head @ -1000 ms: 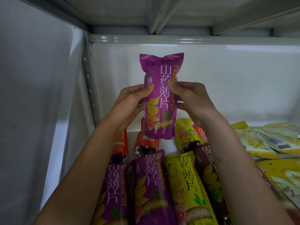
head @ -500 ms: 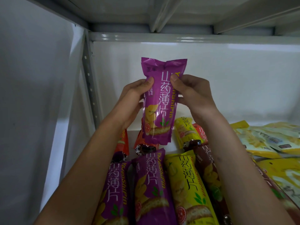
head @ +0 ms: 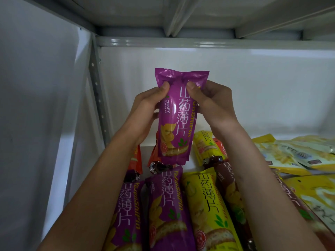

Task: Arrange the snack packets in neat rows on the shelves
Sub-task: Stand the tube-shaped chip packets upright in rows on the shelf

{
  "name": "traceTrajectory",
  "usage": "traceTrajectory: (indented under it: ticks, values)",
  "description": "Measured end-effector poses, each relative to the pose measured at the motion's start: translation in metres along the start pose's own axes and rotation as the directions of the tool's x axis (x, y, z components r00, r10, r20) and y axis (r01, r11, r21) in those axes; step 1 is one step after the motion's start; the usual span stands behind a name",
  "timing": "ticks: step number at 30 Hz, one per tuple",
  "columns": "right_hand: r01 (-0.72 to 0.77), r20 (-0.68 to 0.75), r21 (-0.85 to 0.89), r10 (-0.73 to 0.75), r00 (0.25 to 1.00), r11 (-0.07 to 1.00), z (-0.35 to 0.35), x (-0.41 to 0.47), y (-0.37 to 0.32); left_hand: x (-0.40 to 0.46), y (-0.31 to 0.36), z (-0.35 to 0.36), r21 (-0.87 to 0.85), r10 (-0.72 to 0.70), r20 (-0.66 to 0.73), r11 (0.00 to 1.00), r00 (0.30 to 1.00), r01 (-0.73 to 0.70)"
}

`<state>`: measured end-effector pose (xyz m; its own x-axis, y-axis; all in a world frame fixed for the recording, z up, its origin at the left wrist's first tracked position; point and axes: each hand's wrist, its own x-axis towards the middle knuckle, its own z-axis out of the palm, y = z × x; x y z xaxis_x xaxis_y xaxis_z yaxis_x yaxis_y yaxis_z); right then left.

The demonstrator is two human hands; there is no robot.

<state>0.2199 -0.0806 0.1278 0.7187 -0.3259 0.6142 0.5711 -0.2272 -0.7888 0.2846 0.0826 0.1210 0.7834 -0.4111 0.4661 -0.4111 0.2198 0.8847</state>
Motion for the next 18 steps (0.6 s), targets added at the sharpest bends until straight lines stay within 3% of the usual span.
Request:
traceTrajectory:
  ticks: [8, 14, 18]
  values:
    - [-0.022, 0.069, 0.011, 0.021, 0.997, 1.0, 0.007, -0.002, -0.005, -0.003, 0.004, 0.002, -0.103, 0.058, -0.066, 0.993, 0.996, -0.065]
    - [0.001, 0.004, -0.054, -0.001, 1.0, 0.999, 0.011, -0.002, -0.003, -0.002, 0.006, 0.005, -0.085, 0.005, -0.055, 0.996, 0.998, -0.01]
    - [0.054, 0.1, -0.106, -0.043, 0.994, 0.993, 0.009, -0.004, -0.001, -0.003, 0.008, 0.006, -0.082, -0.034, -0.124, 0.996, 0.992, 0.024]
